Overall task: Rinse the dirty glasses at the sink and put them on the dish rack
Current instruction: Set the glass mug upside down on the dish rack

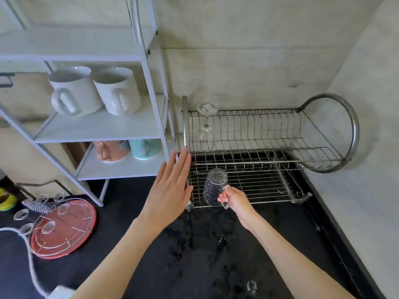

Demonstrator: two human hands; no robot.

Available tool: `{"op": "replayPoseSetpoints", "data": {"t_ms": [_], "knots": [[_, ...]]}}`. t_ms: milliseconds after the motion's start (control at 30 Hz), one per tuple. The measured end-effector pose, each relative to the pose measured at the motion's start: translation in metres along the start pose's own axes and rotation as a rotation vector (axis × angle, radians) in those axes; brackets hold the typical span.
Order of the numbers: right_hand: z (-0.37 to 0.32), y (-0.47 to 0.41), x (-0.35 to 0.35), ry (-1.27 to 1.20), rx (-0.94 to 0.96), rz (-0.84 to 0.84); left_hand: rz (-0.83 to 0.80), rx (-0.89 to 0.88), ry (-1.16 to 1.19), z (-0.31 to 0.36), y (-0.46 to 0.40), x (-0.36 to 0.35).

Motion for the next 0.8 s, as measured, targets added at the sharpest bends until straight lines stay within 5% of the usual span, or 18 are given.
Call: {"op": "replayPoseSetpoints", "data": {"t_ms": [533,800], "knots": [[0.004,-0.038,-0.019,0.365,-0.06,-0.222,-0.094,0.107,-0.054,0.004,-0.001,-0.005],[-0.026,-0.005,-0.013,0.842,0.264,-0.21,-0.142,0.144,0.012,0.007,0.002,0.016]]}}
Point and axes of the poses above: each hand's wrist, its own y-axis away from the middle knuckle, its own x-axis out of the back of the hand, z = x × y, the point moved 6 cm from there along -y, towards the middle knuckle, and after that the axes turned 11 degrees about -y, right-handed, at the moved point
